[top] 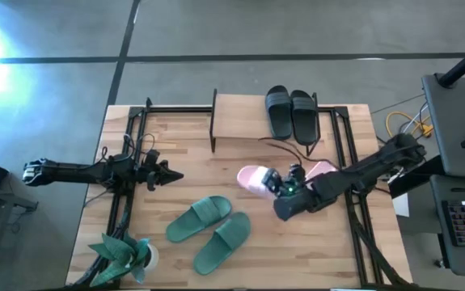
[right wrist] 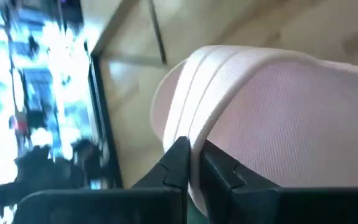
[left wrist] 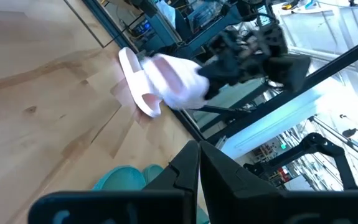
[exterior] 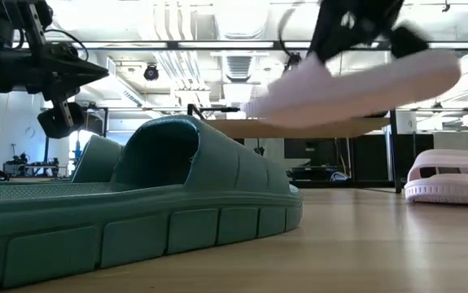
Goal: Pick and place slides into the shelf
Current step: Move the bottom pink slipper to the center of the table, then move the right pink slipper to the bottom of the other pink slipper
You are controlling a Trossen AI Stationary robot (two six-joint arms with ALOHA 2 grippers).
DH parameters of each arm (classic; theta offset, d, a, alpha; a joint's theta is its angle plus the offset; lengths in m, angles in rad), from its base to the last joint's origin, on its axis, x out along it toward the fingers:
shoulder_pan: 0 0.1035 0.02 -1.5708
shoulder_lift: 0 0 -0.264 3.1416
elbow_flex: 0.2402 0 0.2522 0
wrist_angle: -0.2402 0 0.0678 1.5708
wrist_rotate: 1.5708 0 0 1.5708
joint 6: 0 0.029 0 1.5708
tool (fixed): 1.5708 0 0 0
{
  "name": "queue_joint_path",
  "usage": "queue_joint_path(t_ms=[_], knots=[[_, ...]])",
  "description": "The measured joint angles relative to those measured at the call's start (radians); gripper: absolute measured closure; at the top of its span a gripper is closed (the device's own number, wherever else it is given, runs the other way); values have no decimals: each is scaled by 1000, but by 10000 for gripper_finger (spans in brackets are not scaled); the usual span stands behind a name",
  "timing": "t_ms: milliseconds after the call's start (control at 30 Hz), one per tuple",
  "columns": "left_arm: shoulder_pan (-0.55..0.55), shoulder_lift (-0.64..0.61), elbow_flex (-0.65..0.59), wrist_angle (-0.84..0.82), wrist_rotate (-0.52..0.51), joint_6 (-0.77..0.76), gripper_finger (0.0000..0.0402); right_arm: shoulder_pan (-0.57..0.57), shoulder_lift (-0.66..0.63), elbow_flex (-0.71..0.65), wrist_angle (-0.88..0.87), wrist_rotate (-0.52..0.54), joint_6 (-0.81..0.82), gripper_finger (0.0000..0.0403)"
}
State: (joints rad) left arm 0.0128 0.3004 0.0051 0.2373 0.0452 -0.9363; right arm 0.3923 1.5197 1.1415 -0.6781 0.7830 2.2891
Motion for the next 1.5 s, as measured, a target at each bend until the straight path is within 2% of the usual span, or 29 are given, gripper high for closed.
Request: queue_joint_path(t_ms=[167,300,533,733,833,1000,1100,1167,1233,1333,1400,1500], knots=[[0,0,0,-1,-1,0,402,-93,88,-99,285,57,23,380],[0,-1,0,0,0,-1,402,-166,190,-114,458,48,22,379],[0,-2,0,0,2,-27,402,-207,312,-27,316,-79,0,379],[0,0,0,0,3,-26,402,-208,343,73,124,-89,-217,372],[0,1,0,-1,2,-19,402,-213,342,97,69,-93,-262,350],[0,5,0,-1,3,-18,402,-219,336,130,34,-153,-438,304],[0,7,0,-1,3,-18,402,-221,342,130,31,-169,-444,273],[0,7,0,-1,3,-18,402,-223,342,128,27,-228,-468,253],[0,7,0,-1,3,-18,402,-223,334,128,23,-266,-566,235],[0,7,0,-1,4,-18,402,-210,310,143,-13,-296,-816,218],[0,6,0,-1,4,-18,402,-197,293,177,-75,-320,-984,213],[0,7,0,-1,4,-18,402,-184,267,242,-219,-425,-1205,212]])
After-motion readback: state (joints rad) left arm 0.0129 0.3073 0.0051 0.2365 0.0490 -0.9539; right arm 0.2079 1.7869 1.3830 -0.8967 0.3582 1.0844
